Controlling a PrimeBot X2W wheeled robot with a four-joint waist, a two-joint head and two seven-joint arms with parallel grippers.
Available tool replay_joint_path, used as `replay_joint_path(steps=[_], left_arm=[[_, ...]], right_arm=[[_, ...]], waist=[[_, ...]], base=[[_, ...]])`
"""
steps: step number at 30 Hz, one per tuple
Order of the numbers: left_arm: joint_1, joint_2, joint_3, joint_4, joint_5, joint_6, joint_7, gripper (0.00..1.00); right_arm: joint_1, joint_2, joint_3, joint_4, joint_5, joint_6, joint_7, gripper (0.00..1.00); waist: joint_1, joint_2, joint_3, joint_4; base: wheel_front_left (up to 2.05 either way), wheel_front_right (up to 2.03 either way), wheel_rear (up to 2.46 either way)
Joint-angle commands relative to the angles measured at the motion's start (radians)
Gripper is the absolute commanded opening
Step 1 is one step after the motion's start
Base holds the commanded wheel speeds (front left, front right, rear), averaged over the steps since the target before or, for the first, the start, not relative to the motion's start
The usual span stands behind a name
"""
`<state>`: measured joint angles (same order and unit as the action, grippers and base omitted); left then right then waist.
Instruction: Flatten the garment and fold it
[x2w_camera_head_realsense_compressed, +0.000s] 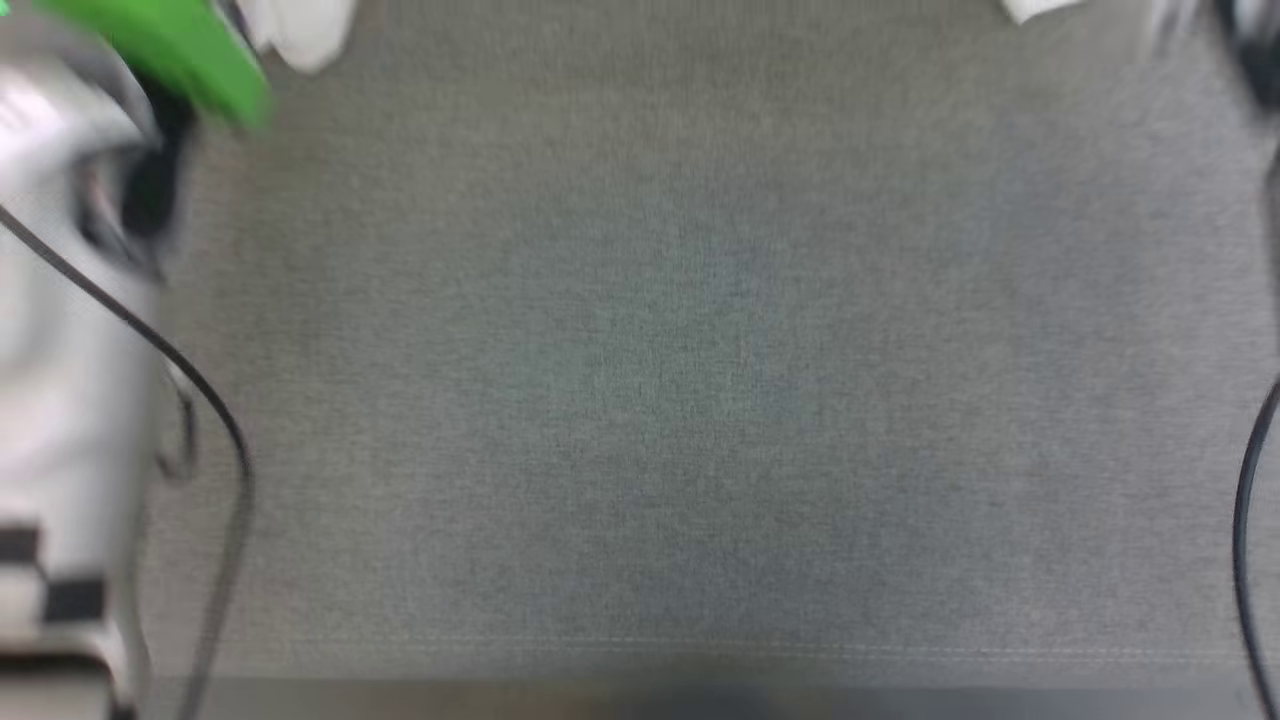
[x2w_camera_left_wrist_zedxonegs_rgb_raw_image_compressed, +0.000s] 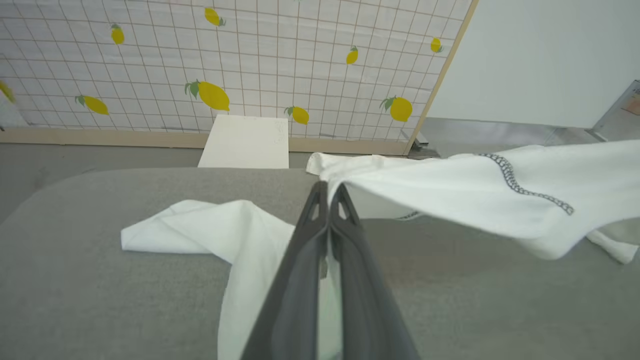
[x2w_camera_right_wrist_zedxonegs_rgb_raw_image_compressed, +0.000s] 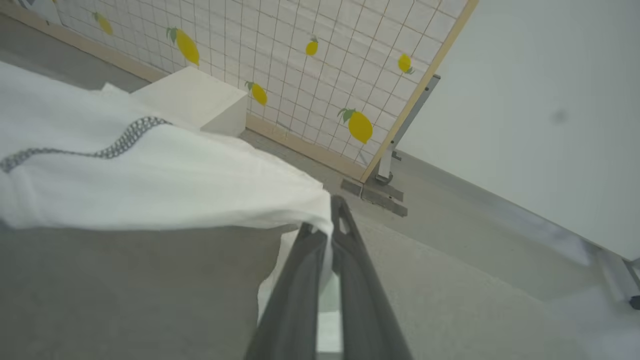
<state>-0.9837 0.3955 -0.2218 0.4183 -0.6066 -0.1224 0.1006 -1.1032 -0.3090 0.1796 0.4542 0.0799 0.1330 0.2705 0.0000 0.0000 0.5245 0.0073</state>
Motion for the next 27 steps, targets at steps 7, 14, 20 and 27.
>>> replay_joint_path(steps=[7,14,20,27], left_arm=[[0.422,0.006,-0.048,-0.155,-0.115,0.008,0.131,0.00],[0.719,-0.017,-0.052,-0.239,-0.189,0.069,0.164,0.00],[0.864,-0.025,-0.035,-0.265,-0.210,0.111,0.135,0.00],[0.959,-0.018,-0.052,-0.260,-0.212,0.142,0.160,0.00]], right_arm=[[0.541,-0.057,-0.064,-0.317,0.137,-0.002,0.225,0.00],[0.936,0.033,-0.217,-0.545,0.142,-0.002,0.348,0.00],[1.121,0.128,-0.286,-0.601,0.107,-0.002,0.369,0.00],[1.203,0.211,-0.331,-0.547,0.077,-0.002,0.348,0.00]], waist=[[0.0000,0.0000,-0.216,0.015],[0.0000,0.0000,-0.288,0.012],[0.0000,0.0000,-0.316,0.011],[0.0000,0.0000,-0.326,0.008]], base=[[0.00,0.00,0.00],[0.00,0.00,0.00],[0.00,0.00,0.00],[0.00,0.00,0.00]])
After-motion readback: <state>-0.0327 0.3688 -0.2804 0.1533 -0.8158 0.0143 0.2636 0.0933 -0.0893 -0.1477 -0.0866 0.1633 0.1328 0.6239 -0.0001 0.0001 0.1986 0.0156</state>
